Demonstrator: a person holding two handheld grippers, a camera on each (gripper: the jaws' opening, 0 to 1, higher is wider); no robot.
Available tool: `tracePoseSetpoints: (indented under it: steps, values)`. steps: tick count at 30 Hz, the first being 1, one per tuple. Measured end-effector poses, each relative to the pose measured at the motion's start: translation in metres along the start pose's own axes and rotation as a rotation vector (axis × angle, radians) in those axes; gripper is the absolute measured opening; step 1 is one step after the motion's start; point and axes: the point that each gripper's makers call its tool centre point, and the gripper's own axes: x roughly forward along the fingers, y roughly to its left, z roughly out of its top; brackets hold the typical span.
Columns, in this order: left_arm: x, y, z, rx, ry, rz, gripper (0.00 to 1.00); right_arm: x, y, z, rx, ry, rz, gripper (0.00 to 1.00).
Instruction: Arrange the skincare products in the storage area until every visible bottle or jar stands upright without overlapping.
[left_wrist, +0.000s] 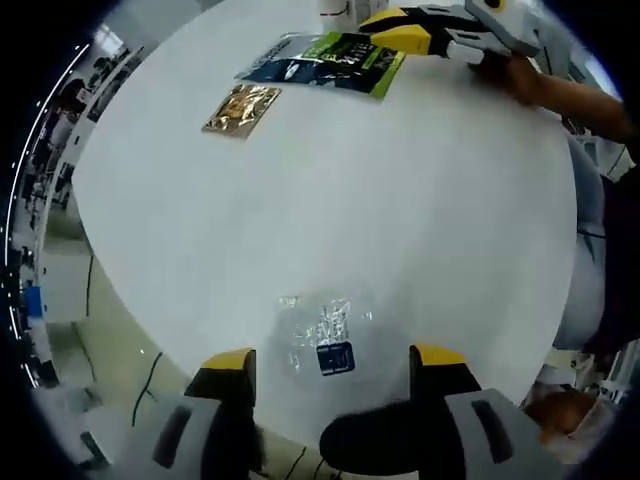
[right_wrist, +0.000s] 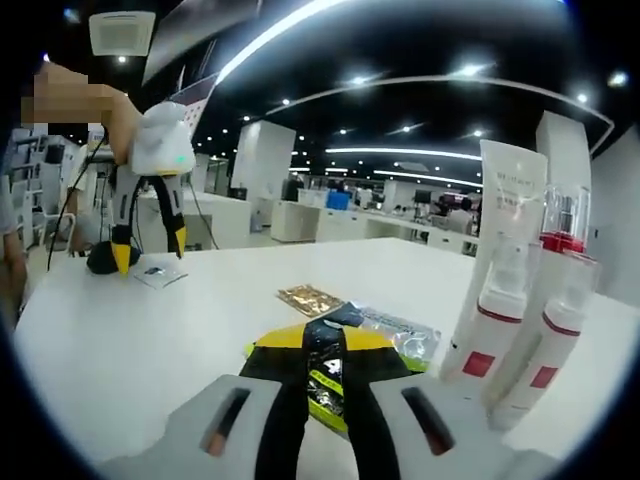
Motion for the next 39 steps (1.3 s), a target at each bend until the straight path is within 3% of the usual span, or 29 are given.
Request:
tracePoseSetpoints:
  steps: [3,9,16,21,39]
  values:
    - [0.002,-0.001,-0.001,0.017,0.014,-0.009,0.62,0.001,0.0,0.0,-0.003,-0.003,0.0,0.1]
    - [0.001,-0.009,-0.004,-0.03,0.013,-0.081,0.56,0.0,0.001,0.001,0.002,-0.004,0.002,0.1]
    - [0.001,-0.01,-0.004,-0.014,0.037,-0.077,0.55,0.001,0.003,0.001,-0.006,-0.001,0.005,0.1]
    - [0.0,-0.008,0.001,-0.035,0.011,-0.076,0.42,0.001,0.003,0.001,-0.007,-0.001,0.004,0.1]
    - [-0.009,-0.018,0.003,-0.022,0.017,-0.052,0.41,0.001,0.004,0.001,0.0,0.0,-0.001,0.09]
